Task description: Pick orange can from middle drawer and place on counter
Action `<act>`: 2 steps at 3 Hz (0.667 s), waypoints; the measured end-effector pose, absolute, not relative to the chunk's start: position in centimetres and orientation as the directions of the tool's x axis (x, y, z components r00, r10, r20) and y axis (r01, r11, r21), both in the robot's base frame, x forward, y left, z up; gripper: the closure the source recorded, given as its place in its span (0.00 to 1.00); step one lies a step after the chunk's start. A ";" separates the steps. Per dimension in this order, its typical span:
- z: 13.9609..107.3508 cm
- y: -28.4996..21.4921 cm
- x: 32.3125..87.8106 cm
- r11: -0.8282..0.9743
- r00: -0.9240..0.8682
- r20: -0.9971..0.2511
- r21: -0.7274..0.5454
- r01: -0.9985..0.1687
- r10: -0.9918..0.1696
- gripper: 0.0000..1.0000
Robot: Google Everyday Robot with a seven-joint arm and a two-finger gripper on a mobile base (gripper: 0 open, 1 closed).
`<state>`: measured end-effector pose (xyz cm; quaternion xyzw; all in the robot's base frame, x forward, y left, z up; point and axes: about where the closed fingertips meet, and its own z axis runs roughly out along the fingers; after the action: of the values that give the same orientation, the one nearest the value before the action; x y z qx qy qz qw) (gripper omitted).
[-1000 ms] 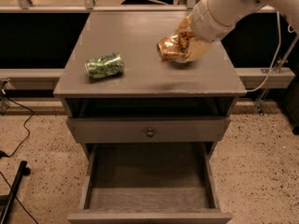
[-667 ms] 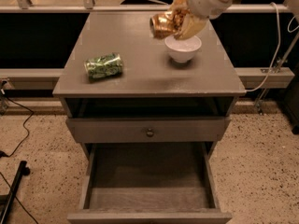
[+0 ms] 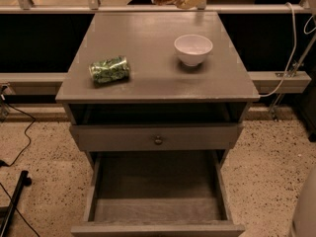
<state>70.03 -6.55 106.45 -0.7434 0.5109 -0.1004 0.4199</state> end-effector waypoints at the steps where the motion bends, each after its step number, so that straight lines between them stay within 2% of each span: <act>1: 105.9 -5.7 71.5 -0.115 0.450 -0.257 -0.752 -0.648 -0.855 1.00; 2: 103.9 -4.0 74.8 -0.090 0.427 -0.229 -0.789 -0.607 -0.875 1.00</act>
Offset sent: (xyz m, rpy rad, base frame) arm 0.0972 0.0469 -0.0449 0.0085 -0.2337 -0.1544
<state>74.79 -4.00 103.94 -0.7222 0.5131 -0.1525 0.4381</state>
